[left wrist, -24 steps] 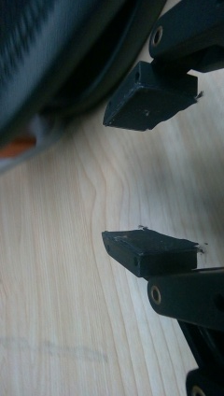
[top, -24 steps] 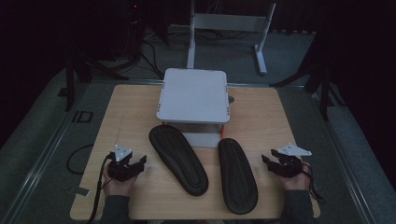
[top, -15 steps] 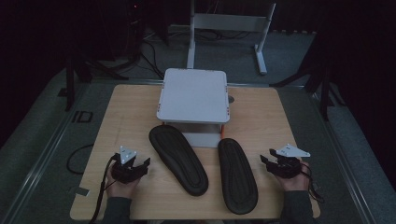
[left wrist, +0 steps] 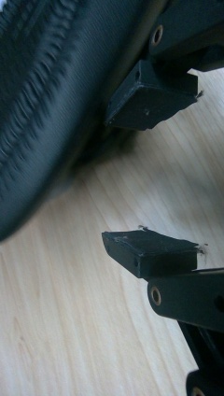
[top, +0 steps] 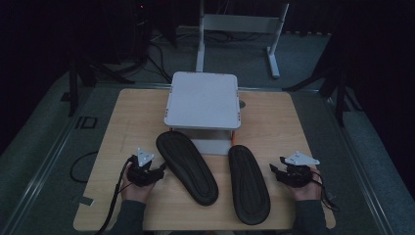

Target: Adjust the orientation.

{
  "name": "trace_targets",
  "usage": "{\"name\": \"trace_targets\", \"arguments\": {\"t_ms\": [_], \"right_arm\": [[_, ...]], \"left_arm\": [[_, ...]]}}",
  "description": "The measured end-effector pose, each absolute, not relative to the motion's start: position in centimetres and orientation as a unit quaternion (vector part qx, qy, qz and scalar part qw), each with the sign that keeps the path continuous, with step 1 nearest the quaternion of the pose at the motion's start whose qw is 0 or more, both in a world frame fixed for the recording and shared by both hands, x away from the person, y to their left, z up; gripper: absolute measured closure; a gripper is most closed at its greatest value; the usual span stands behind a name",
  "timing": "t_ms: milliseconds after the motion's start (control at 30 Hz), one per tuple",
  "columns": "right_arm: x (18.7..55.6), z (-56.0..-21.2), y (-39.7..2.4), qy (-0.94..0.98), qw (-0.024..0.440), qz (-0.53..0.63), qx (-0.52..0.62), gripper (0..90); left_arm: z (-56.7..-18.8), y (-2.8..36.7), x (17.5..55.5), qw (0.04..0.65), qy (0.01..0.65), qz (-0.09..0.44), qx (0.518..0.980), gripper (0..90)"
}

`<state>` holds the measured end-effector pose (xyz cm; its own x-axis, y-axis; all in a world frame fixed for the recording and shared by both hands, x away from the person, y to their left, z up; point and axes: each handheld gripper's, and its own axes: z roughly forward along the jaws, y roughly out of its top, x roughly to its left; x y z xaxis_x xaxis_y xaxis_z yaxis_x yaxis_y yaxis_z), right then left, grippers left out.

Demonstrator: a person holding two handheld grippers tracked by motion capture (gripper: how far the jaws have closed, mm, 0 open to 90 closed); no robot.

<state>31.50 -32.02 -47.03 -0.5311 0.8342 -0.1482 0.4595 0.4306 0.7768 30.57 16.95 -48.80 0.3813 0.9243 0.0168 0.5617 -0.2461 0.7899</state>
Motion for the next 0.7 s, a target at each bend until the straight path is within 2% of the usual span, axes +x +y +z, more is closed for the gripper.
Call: {"name": "trace_targets", "arguments": {"t_ms": [233, 267, 700], "right_arm": [[31.6, -47.2, -32.0, 0.803, 0.267, 0.348, 0.403, 46.9], [31.6, -47.2, -32.0, 0.803, 0.266, 0.349, 0.404, 46.8], [31.8, -47.3, -32.2, 0.802, 0.267, 0.348, 0.405, 46.7]], "left_arm": [[-47.9, 16.1, 30.6, 0.374, 0.478, 0.263, 0.750, 40.5], [-47.3, 15.8, 30.7, 0.396, 0.469, 0.253, 0.748, 40.4], [-45.6, 12.9, 31.9, 0.432, 0.433, 0.236, 0.755, 44.3]]}}
